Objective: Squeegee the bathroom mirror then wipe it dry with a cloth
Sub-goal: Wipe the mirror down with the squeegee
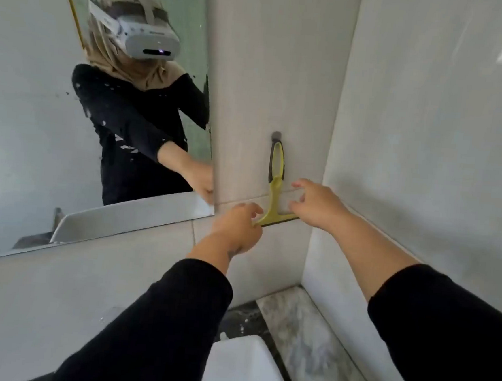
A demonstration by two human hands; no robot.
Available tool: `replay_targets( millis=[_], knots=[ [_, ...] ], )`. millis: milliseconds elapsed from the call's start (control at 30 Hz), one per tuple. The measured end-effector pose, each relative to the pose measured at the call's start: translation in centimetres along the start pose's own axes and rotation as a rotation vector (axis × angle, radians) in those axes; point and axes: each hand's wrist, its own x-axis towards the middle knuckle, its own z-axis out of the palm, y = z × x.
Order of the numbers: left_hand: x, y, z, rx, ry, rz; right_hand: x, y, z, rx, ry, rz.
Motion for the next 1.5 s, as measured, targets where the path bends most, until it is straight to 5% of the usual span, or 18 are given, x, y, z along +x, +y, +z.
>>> replay_targets(
  millis=[200,333,700,1033,1167,1300,1500],
  knots=[
    [2.1,-0.4,4.3,0.013,0.170,0.014,3.8,-0.9,3.0,0.381,0.232,-0.111],
    [2.6,-0.5,6.2,0.101,0.250,0.003,5.0,-0.9,4.7,0.418,0.408,-0.185],
    [-2.1,1.2,4.9,0.085,0.476,0.100,1.5,-3.5,2.0,0.558,0.390,-0.093],
    [-10.7,1.0,-5.9,0.292,0.830,0.118,-6.7,-14.4,-2.3,0.870,0.323,-0.123],
    [-14.1,-0.2,-12.7,0.387,0.859,0.123,-9.2,-18.9,-4.2,0.302,0.470,-0.309],
    [-17.1,-1.3,-19.6,0.505,0.879,0.134,-11.2,-23.2,-6.8,-0.365,0.519,-0.731],
    [-21.3,-2.7,-27.8,0.655,0.901,0.184,-11.8,-30.0,-9.3,-0.607,0.526,-1.016]
  ],
)
